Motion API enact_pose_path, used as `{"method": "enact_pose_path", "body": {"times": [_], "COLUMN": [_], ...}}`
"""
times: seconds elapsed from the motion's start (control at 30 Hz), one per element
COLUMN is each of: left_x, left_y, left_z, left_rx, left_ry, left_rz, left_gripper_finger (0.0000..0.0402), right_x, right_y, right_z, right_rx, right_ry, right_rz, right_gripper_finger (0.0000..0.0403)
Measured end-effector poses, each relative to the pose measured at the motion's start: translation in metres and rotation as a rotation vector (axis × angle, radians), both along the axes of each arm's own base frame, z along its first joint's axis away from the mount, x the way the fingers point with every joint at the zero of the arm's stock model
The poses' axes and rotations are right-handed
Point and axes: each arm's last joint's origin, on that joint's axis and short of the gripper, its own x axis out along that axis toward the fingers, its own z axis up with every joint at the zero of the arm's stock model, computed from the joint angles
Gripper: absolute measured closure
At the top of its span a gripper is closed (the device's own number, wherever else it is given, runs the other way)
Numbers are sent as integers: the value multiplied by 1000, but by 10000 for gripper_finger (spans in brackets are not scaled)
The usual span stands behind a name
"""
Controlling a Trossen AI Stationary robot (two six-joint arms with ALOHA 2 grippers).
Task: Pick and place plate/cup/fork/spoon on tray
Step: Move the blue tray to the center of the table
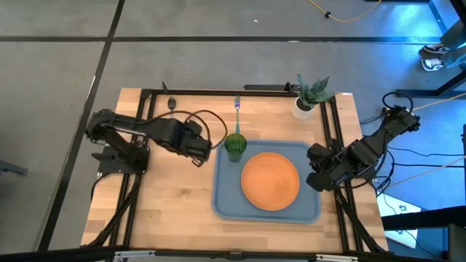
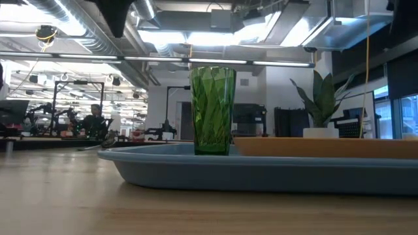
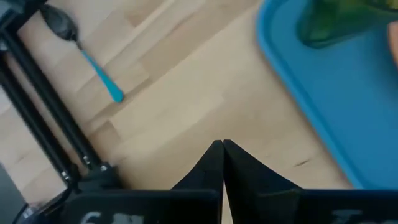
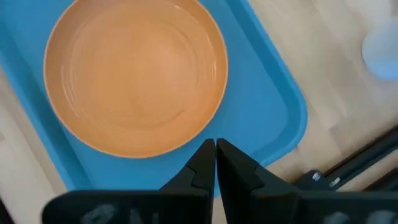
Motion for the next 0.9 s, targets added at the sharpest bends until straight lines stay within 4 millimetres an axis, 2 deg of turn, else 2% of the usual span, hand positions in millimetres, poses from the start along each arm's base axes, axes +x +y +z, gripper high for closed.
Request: {"method": "enact_pose_path", "body": {"times": [0.13, 0.23, 0.37, 0.5, 0.67, 0.9], "left_x": [-15, -24, -31, -33, -34, -44], "left_y": [15, 31, 53, 70, 90, 129], "left_z": [-6, -18, -32, -44, -54, -70], "left_rx": [3, 0, 35, 51, 54, 34], "left_ry": [26, 98, 176, 265, 291, 278], "left_rz": [34, 3, -13, -94, -101, 86], "left_gripper_finger": [401, 401, 401, 394, 365, 346], "right_x": [7, 15, 26, 33, 38, 47], "right_y": [3, 8, 16, 19, 19, 6], "right_z": [2, 5, 12, 18, 22, 23], "right_rx": [-58, -82, -56, -77, -83, -73], "right_ry": [-63, -145, -273, -395, -485, -506], "right_rz": [145, 246, 304, 256, 172, 71], "right_gripper_finger": [382, 382, 382, 382, 382, 382]}}
